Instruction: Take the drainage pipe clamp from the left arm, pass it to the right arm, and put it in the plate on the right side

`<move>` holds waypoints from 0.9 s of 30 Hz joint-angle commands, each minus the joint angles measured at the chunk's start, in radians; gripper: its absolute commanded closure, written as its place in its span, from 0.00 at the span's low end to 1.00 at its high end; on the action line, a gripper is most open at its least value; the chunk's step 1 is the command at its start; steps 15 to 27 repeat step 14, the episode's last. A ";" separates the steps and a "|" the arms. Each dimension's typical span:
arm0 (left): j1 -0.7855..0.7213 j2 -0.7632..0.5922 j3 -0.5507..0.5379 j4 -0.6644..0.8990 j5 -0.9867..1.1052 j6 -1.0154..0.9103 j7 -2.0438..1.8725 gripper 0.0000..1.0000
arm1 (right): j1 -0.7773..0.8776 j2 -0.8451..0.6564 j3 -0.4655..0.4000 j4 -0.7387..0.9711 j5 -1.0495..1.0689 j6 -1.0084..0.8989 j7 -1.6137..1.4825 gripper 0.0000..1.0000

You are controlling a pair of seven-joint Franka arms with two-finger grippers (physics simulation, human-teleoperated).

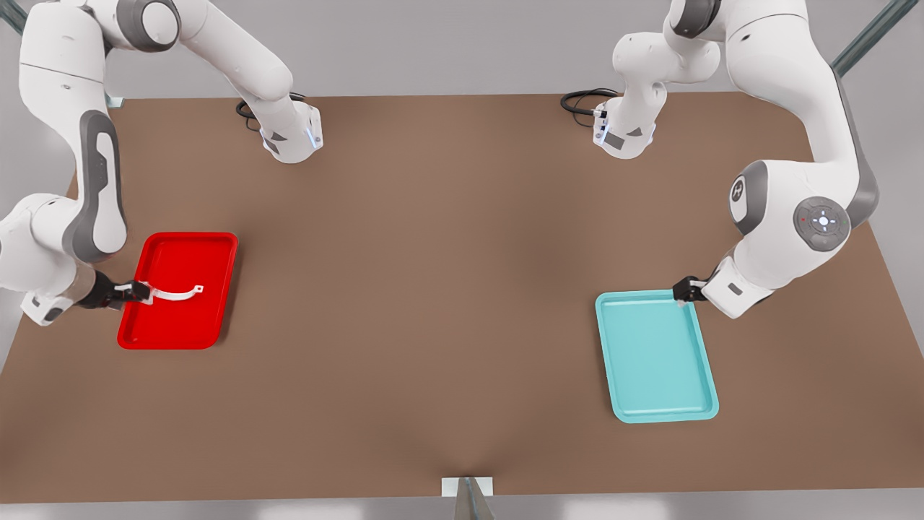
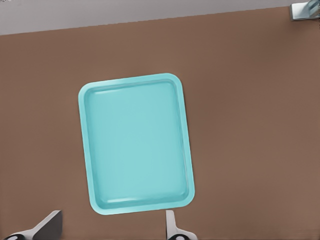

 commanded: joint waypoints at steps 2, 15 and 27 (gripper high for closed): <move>0.000 -0.003 0.000 0.002 0.001 -0.007 0.146 0.00 | 0.009 -0.006 0.182 0.271 -0.066 -0.406 0.204 0.00; 0.001 0.045 -0.005 0.034 0.006 -0.010 0.141 0.00 | 0.779 -0.194 -0.483 0.336 0.108 -0.558 0.438 0.00; 0.001 0.045 -0.005 0.034 0.006 -0.010 0.141 0.00 | 0.779 -0.194 -0.483 0.336 0.108 -0.558 0.438 0.00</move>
